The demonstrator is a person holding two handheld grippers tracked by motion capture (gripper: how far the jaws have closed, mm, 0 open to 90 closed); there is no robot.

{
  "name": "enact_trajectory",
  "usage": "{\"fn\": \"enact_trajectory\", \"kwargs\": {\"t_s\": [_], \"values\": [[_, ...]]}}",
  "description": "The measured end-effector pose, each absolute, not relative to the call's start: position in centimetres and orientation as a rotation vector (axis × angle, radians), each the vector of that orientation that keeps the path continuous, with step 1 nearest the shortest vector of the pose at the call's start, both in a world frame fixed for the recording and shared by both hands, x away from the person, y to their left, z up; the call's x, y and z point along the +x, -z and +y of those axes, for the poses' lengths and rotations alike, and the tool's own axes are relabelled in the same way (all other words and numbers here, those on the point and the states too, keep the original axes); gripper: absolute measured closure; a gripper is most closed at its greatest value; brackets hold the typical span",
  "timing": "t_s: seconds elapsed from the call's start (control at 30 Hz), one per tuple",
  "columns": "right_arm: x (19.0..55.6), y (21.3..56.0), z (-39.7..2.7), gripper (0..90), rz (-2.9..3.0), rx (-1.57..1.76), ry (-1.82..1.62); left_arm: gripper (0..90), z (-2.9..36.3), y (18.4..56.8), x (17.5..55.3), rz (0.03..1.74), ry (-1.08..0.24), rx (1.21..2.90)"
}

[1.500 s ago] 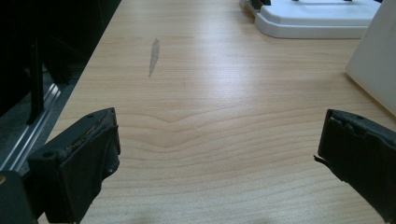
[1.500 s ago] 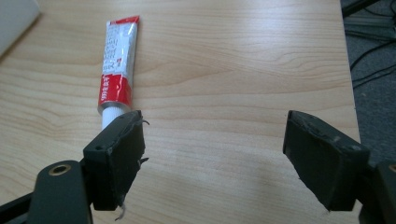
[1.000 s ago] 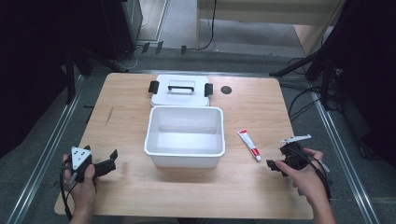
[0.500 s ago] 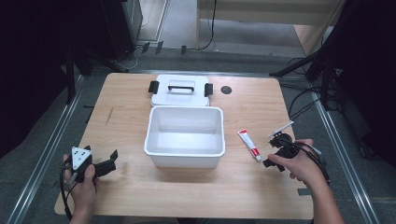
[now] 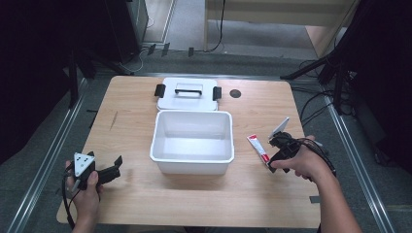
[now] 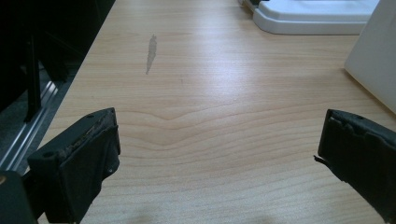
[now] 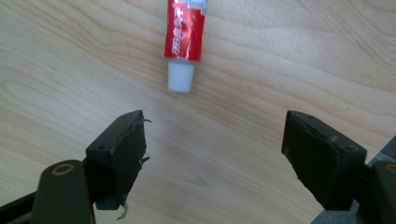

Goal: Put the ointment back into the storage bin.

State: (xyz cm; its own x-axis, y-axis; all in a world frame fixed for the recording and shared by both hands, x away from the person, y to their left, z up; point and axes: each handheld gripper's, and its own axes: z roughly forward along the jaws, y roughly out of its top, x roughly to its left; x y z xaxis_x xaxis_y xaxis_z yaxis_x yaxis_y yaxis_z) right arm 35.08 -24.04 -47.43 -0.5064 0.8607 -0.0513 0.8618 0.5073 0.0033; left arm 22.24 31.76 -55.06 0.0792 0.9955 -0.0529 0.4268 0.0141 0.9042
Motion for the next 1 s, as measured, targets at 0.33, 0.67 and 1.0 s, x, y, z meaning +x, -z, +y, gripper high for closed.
{"fn": "enact_trajectory", "kwargs": {"t_s": [0.33,0.67,1.0], "values": [[37.0,47.7,-22.9,37.1,2.698,1.604,0.023,0.0,31.8,55.1,22.2,1.466,-0.875,1.536],[38.4,48.7,-22.0,45.9,2.69,1.647,-0.028,0.0,31.8,55.1,22.2,1.465,-0.875,1.539],[39.3,49.4,-21.2,54.8,2.676,1.686,-0.011,0.0,31.7,55.0,22.2,1.468,-0.875,1.544]]}}
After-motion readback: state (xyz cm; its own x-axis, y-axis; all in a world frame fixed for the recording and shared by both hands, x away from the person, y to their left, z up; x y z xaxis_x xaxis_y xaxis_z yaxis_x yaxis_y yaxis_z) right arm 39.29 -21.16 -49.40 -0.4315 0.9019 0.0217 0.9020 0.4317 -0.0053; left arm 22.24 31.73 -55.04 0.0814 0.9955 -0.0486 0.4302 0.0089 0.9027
